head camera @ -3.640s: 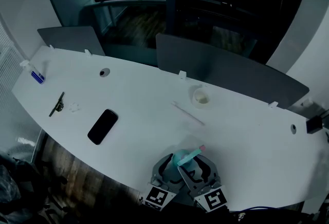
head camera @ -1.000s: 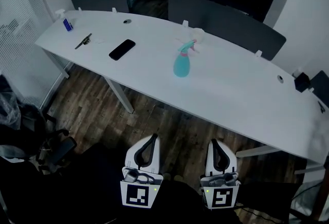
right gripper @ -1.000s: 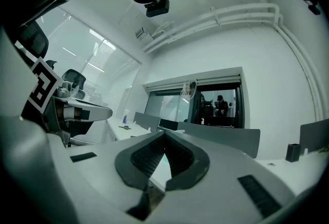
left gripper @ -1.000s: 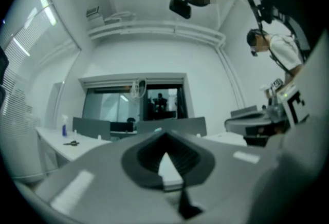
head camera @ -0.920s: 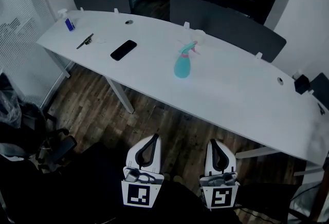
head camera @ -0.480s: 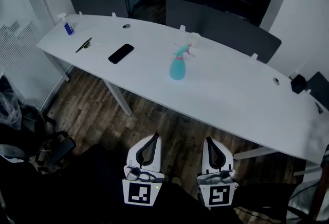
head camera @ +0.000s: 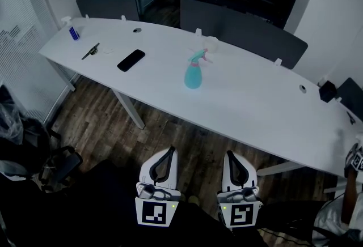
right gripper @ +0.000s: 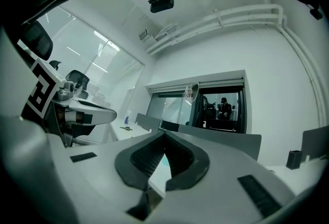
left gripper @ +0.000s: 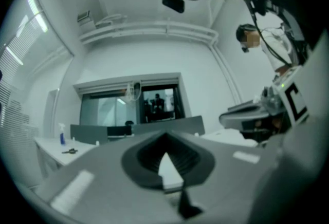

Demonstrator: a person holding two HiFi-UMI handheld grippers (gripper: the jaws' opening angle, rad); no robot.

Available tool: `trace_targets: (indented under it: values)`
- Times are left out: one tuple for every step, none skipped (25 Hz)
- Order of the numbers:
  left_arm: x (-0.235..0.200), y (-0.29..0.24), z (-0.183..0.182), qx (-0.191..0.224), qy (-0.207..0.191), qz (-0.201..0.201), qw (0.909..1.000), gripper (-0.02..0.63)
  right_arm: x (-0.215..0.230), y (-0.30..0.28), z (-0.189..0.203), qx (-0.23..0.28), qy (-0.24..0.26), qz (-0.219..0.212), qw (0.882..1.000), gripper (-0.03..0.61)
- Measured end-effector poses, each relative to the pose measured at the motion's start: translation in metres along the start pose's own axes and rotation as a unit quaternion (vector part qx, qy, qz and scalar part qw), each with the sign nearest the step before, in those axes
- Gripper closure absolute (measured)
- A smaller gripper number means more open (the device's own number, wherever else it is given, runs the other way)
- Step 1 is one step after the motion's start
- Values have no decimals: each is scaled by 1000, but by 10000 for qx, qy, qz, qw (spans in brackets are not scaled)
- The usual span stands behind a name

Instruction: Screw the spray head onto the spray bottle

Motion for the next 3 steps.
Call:
trace_targets:
  values:
    - [0, 0, 0, -17, 5, -4, 10000, 615, 0, 0, 0, -10, 1, -5, 10000, 574]
    - [0, 0, 0, -28, 14, -9, 10000, 615, 0, 0, 0, -14, 8, -11, 10000, 574]
    - [0, -1, 0, -36, 24, -13, 10000, 615, 0, 0, 0, -15, 18, -17, 10000, 574]
Point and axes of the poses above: the fingertips, and each gripper's own axes: y backward along the fingers, x to its right, z out of its underside, the point moved 5 cm from there along y, backward along the fingers, and after that the axes turned 13 degrees about y, right-handed, at the moved point
